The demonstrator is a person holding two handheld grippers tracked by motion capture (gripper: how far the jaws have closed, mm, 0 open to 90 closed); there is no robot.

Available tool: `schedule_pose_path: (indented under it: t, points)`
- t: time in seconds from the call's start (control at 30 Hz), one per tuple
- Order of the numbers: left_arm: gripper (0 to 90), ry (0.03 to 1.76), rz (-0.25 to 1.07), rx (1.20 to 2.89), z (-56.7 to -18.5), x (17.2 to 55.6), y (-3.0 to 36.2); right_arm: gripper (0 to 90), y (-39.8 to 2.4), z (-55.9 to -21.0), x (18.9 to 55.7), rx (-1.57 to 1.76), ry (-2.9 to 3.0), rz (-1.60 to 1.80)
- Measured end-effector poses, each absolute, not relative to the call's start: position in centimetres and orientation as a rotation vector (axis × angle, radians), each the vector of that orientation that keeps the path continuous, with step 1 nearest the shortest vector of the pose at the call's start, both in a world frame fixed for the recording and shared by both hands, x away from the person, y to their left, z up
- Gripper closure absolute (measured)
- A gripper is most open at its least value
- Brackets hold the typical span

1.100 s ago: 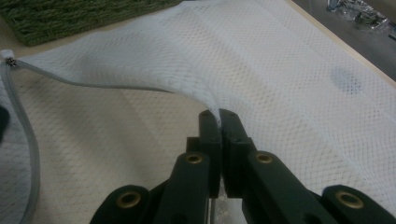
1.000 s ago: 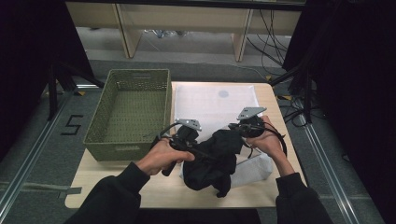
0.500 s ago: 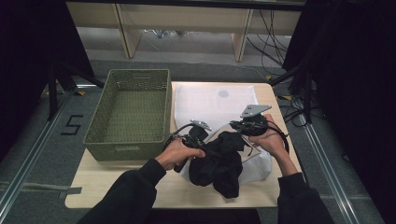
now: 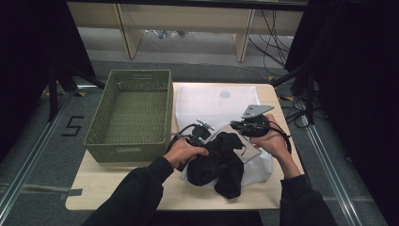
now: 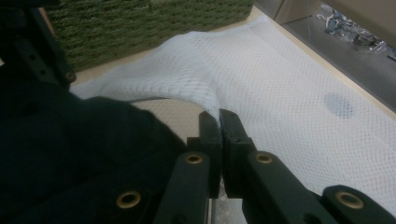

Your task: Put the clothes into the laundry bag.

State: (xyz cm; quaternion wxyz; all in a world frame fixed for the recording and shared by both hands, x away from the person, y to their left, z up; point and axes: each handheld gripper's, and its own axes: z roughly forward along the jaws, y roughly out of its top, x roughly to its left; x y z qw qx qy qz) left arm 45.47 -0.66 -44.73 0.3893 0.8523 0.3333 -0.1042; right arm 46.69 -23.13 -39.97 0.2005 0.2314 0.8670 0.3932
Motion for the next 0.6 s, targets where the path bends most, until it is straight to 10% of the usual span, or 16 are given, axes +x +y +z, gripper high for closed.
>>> schedule_pose_path:
  t: [0.4, 0.6]
  points:
    - [54.8, 0.963, 0.0, 2.213, -46.5, 47.9, -1.7, 89.9, -22.9, -39.8, 46.3, 0.653, 2.425, 1.097]
    - [30.3, 1.019, 0.038, 2.134, -44.5, 47.0, -0.7, 89.9, -23.2, -40.5, 46.5, 0.681, 2.447, 1.078]
